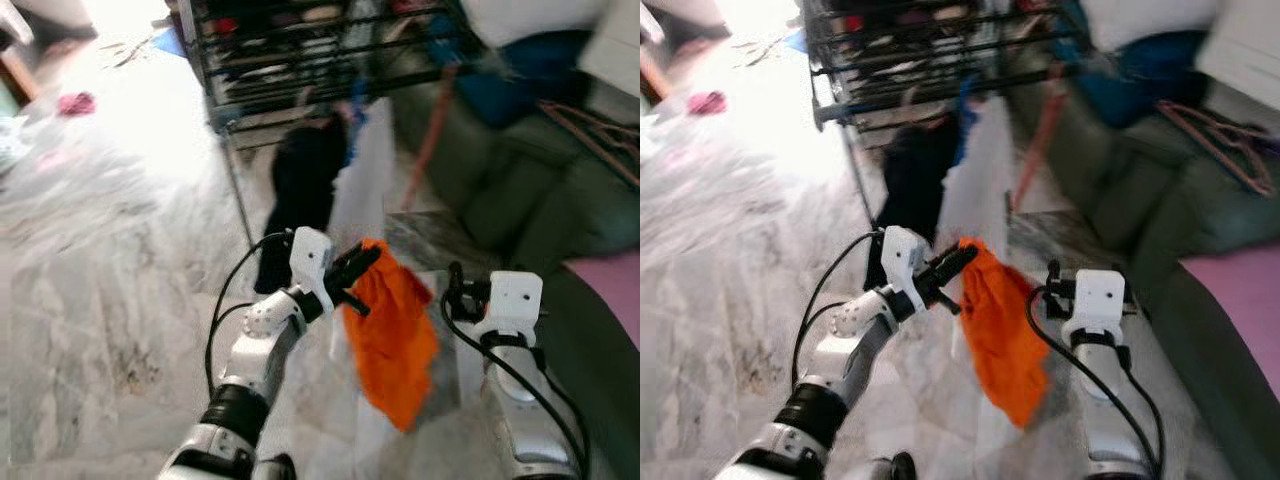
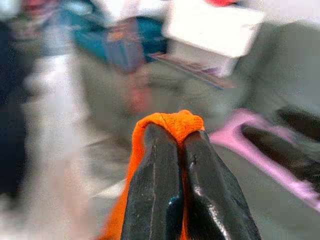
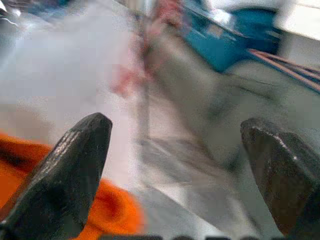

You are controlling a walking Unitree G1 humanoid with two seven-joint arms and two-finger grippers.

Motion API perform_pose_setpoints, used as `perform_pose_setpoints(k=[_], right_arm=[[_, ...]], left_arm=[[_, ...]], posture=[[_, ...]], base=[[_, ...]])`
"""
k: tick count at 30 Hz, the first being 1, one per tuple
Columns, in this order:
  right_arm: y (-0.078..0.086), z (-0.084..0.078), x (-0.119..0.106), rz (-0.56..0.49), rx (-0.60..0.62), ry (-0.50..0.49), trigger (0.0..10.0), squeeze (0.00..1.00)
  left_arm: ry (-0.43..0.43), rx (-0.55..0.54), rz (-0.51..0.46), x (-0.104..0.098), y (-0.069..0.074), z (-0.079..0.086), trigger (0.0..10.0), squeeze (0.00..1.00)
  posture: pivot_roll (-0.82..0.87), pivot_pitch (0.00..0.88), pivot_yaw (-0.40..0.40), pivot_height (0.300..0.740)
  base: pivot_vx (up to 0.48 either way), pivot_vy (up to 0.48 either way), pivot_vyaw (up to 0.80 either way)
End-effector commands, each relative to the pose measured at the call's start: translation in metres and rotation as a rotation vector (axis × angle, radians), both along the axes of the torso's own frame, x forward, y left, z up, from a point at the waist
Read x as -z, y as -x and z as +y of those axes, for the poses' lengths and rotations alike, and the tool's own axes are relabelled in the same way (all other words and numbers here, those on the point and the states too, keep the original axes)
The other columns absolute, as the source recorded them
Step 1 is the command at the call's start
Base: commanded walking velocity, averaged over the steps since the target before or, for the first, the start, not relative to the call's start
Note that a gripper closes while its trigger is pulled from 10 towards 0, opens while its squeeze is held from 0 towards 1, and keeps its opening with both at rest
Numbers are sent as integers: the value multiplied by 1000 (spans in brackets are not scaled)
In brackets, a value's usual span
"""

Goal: Hang hanger

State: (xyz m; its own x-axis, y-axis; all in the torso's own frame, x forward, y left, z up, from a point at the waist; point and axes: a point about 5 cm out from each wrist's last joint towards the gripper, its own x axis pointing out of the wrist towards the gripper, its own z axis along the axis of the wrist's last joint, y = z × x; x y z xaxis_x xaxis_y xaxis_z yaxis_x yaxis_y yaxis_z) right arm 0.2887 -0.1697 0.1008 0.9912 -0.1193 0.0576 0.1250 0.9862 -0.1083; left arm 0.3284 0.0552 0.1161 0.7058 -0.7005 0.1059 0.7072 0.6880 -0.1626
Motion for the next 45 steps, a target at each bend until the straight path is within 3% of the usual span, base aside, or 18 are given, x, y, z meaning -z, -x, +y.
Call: perform_pose_setpoints(k=[1,15,25,39,45], right_arm=[[4,-9,4,21,25,14,10000,0],[2,-10,4,27,43,1,10000,0],[1,-10,2,15,41,-2,10000,0],[-3,-8,2,26,30,10,10000,0],[-16,-15,-1,53,18,30,10000,0]], left_arm=[[17,18,-25,-7,1,-9,10000,0],[5,21,-21,-5,2,-9,10000,0],[7,11,-16,-4,3,-8,10000,0],[-14,-13,-10,1,5,1,10000,0],[-40,-22,-9,6,11,8,10000,0]], posture=[[-68,151,22,740],[-62,151,19,740],[-57,154,14,740],[-43,176,13,740],[-20,208,13,740]], base=[[371,0,794],[339,0,116],[272,0,-543],[0,0,0],[0,0,0]])
